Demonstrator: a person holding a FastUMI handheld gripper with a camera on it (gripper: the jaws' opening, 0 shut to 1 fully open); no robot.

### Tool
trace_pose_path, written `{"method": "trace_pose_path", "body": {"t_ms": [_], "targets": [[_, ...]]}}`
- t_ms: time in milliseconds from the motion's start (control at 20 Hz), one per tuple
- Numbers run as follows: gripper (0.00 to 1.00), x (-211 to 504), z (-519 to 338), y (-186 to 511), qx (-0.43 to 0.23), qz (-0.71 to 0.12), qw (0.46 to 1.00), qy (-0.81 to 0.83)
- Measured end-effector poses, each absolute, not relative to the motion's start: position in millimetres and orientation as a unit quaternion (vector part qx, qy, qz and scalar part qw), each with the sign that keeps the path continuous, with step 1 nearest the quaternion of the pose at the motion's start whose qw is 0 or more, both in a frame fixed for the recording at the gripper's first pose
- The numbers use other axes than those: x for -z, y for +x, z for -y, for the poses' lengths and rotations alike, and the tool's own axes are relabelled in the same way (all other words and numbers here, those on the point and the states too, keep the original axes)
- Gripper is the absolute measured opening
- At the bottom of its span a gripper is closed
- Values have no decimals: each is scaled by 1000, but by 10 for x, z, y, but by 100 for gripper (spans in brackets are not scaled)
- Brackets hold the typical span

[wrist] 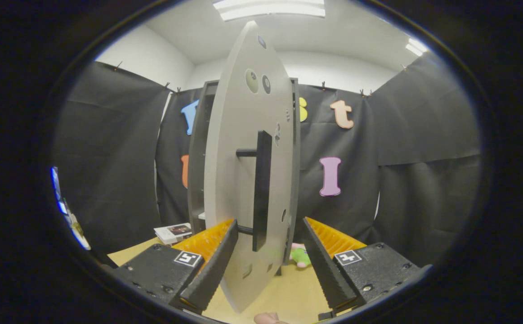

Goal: Open the shoe cabinet door, grab the shoes and put them into the shoe cabinet, then close the shoe cabinet door.

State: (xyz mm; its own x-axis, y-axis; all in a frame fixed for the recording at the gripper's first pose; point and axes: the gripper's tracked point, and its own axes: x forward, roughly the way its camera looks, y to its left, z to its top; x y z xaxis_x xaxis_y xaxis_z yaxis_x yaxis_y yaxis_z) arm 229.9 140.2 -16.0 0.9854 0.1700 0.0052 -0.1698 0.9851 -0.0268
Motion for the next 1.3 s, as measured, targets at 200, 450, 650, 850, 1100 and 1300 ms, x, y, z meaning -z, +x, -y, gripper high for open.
{"method": "trace_pose_path", "body": {"t_ms": [200, 450, 650, 850, 1100, 1300], "targets": [[92, 180, -1689, 2386, -94, 8, 996, -3], [93, 536, -2371, 2537, -147, -22, 989, -19], [98, 880, -2542, 2436, -168, -63, 984, -15], [98, 895, -2512, 2336, -153, -48, 986, -36], [99, 777, -2332, 2063, -131, -25, 990, -38], [99, 655, -2152, 1803, -123, -3, 992, -19]]}}
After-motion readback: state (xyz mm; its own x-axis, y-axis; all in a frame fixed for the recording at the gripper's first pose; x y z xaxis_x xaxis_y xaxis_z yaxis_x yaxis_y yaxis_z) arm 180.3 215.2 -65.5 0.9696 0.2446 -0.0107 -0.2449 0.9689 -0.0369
